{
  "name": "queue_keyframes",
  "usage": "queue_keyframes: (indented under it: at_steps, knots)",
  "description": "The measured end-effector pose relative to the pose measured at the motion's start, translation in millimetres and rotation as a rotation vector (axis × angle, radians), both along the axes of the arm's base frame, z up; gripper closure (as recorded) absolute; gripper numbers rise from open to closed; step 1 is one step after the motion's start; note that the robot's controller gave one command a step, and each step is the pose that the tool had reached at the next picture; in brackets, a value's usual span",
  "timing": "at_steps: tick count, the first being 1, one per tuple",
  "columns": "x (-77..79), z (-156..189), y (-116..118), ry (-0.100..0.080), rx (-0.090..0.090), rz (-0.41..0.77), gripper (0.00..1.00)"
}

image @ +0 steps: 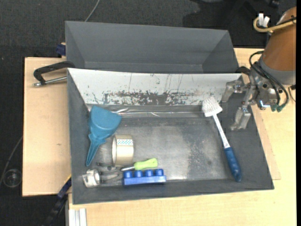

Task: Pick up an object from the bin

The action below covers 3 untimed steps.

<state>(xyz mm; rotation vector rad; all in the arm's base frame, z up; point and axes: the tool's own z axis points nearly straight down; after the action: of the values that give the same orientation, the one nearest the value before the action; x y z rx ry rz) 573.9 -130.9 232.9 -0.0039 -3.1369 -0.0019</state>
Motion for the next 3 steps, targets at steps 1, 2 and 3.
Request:
queue_keyframes:
  at_steps: [1, 2, 3]
  knots:
    - [1.5, 5, 1, -0.009, -0.002, 0.002, 0.00]
    - [-16.2, -41, -11, -0.012, -0.002, 0.051, 0.00]
    - [-23.5, -62, -15, -0.003, -0.001, 0.061, 0.00]
